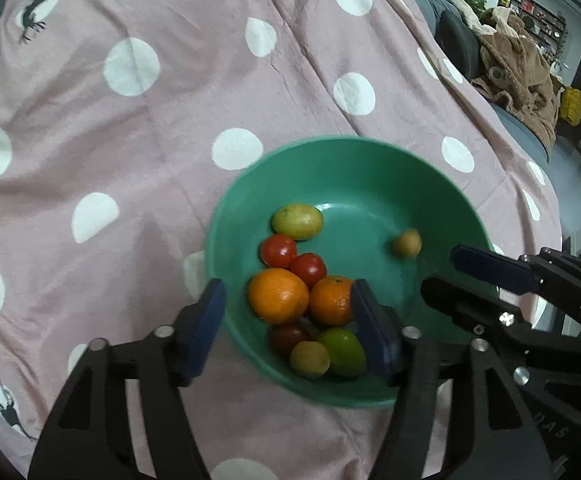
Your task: Organize fruits
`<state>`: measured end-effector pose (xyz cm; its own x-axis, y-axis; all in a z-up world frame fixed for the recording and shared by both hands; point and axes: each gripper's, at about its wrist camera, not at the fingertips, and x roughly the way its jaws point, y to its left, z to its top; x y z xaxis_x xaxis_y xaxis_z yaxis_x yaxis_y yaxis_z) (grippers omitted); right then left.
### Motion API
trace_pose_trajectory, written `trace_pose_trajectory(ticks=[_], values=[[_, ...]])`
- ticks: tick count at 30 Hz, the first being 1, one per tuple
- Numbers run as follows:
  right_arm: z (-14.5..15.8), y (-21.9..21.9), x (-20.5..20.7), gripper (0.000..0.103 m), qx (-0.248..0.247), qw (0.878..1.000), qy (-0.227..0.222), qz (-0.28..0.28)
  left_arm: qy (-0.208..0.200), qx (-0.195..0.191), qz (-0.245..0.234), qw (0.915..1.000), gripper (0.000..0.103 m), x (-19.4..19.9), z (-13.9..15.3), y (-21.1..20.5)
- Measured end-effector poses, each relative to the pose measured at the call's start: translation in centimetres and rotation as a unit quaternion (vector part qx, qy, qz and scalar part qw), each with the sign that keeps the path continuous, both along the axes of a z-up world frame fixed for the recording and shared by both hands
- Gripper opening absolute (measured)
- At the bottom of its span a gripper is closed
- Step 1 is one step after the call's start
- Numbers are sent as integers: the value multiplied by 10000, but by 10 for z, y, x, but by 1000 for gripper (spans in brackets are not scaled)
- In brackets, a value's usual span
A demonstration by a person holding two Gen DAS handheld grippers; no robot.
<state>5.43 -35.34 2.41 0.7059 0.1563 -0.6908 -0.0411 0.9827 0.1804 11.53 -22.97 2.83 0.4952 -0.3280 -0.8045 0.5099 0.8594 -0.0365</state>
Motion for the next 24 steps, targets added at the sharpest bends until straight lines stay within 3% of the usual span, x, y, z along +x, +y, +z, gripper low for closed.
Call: trace_pose_trajectory(ticks=[4,6,9,13,14,16,20,24], values=[[13,-2,-3,51,-13,10000,-74,-38,40,8,197,9998,86,-1,14,11],[22,-2,-4,54,-56,10000,-81,-12,99,18,257,9996,90,-2,20,16],[31,0,-5,55,-162,9999,-56,11,48,83,391,9992,91,-6,31,22],[41,1,-5,56,-145,9999,43,20,148,60,527,9985,101,-8,40,27],[43,0,-4,56,-126,9999,104,22,167,201,638,9976,102,-7,43,27],[46,1,-3,57,-168,9996,238,1,130,287,706,9970,102,-8,46,27],[57,1,-5,57,-239,9993,281,100,253,92,691,9972,102,-7,53,30],[67,0,-5,57,-245,9989,340,206,196,230,750,9967,102,-6,61,29]])
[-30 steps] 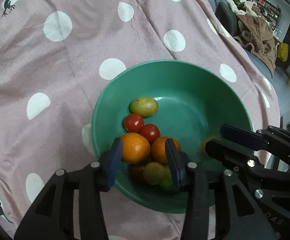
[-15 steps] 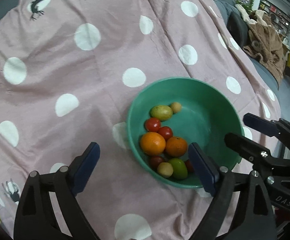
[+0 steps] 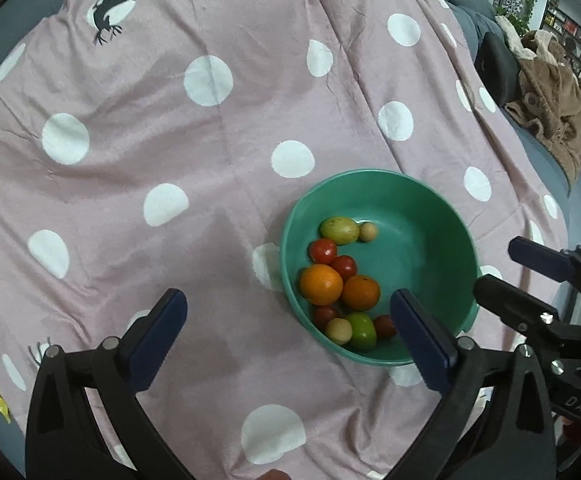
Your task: Organize fruits
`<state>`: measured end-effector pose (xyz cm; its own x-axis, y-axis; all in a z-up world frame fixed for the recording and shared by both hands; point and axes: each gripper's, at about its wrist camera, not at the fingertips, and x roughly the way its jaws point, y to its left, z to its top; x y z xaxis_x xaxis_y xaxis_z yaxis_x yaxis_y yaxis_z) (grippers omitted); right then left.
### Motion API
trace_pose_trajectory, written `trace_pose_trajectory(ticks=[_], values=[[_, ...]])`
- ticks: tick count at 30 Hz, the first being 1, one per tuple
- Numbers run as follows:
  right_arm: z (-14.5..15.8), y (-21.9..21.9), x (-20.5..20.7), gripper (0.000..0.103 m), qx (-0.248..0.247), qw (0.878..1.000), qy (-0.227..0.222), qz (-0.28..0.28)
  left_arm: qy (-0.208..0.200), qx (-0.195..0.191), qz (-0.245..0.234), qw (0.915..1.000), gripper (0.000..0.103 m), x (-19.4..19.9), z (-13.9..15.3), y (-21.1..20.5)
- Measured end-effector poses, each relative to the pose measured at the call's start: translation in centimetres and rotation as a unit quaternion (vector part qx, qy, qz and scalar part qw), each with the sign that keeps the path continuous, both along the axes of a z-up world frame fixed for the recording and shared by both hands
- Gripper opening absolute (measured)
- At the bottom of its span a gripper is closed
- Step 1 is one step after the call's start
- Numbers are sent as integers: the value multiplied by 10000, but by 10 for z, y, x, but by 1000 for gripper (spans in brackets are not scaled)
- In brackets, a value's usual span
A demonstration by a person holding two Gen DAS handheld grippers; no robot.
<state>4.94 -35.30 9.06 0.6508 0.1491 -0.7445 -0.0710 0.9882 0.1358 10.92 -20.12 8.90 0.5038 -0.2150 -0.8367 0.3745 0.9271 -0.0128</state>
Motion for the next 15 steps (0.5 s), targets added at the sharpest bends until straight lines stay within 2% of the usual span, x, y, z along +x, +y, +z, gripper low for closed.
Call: trace_pose_trajectory(ticks=[15], values=[[11,-5,-1,57,-65,10000,29,-56,-6,99,-137,9999,102,-1,10,-13]])
